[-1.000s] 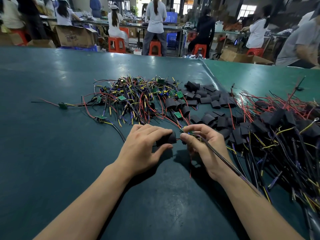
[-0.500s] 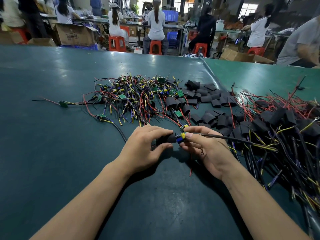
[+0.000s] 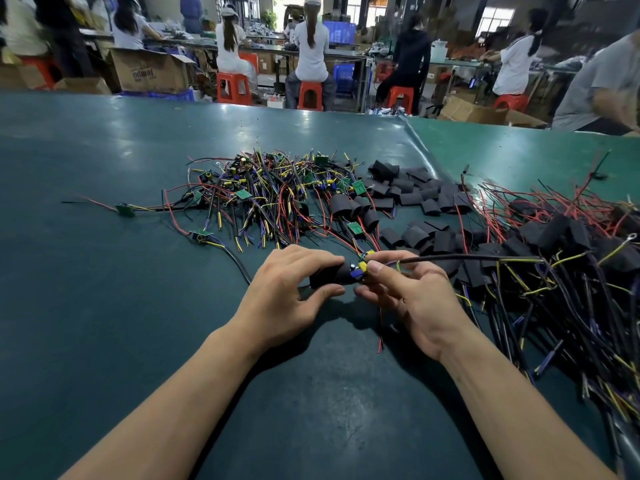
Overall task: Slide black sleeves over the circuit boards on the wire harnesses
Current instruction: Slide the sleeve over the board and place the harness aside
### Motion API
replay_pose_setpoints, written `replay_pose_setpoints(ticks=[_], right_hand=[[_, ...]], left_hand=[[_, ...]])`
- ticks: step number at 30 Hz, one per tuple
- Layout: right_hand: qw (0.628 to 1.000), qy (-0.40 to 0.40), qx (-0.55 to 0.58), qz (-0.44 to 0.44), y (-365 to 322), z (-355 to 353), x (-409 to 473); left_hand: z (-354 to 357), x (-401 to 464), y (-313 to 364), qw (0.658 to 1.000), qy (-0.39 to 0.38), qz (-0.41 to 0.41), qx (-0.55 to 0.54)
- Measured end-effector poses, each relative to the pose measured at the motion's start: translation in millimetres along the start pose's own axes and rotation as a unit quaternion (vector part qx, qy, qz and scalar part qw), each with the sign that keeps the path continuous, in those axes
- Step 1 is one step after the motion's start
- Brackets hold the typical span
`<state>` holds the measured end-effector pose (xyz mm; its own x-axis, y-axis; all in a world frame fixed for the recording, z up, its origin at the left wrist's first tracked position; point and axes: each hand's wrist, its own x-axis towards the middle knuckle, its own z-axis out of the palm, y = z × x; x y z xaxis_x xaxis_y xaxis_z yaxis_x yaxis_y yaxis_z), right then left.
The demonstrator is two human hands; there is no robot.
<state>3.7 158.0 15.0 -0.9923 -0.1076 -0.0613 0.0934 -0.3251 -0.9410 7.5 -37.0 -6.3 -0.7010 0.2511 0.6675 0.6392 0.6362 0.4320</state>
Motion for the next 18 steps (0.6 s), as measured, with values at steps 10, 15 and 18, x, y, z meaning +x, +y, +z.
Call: replay_pose_setpoints(ticks=[10,15,18], right_hand=[[0.974,0.012,-0.193,-0.118,4.9,1.5,-0.8],[0.979,0.005,-0.172,-0.112,6.5,2.7,-1.5],[0.978,-0.017,-0.178,-0.105,4.8,0.9,-1.4]], left_hand=[[-0.8,0.2,0.7,1.000,0.000,-0.021,-0.019],[-1.0,0.7,-1.1,1.000,-0.001,0.014,0.013],[-0.7,0.7,-1.7,1.000,0.016,-0.009,0.003]])
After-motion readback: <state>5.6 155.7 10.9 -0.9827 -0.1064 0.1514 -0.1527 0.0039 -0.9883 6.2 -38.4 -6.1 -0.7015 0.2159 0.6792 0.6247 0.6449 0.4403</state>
